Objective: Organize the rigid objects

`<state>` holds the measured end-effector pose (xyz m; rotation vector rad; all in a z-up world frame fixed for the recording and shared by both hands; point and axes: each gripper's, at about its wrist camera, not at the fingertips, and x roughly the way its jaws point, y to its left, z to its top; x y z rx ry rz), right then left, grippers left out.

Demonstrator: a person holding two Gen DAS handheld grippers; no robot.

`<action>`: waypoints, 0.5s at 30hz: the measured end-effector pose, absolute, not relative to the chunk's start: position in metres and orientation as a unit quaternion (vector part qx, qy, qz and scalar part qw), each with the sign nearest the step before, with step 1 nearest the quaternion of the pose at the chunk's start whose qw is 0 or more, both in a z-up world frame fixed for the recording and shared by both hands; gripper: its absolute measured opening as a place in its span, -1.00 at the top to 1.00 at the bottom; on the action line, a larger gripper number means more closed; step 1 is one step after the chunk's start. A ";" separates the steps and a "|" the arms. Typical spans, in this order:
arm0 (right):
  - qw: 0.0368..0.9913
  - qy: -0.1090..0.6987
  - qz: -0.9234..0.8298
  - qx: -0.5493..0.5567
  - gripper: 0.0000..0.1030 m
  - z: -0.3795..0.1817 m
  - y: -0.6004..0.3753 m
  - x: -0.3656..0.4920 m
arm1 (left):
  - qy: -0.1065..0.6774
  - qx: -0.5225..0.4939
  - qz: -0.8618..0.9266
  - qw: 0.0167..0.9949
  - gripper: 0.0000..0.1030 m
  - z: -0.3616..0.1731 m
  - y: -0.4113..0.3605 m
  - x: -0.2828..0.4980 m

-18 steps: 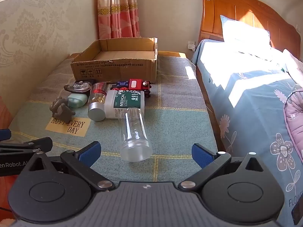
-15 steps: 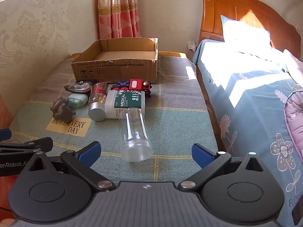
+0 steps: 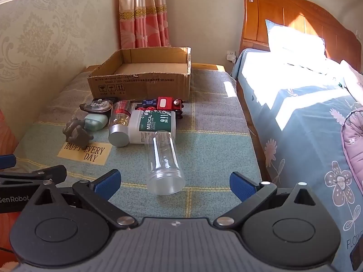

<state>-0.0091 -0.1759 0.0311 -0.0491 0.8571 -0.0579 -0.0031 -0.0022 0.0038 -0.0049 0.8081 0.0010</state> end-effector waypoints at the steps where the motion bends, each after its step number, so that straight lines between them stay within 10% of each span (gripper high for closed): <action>1: 0.909 0.415 -0.028 -0.024 -1.00 0.031 -0.176 -0.009 | 0.393 -0.003 0.001 0.920 -0.99 0.004 -0.002 -0.003; 15: 0.911 0.412 -0.026 -0.024 -1.00 0.034 -0.176 -0.010 | 0.390 -0.004 0.002 0.921 -0.99 0.006 -0.001 -0.003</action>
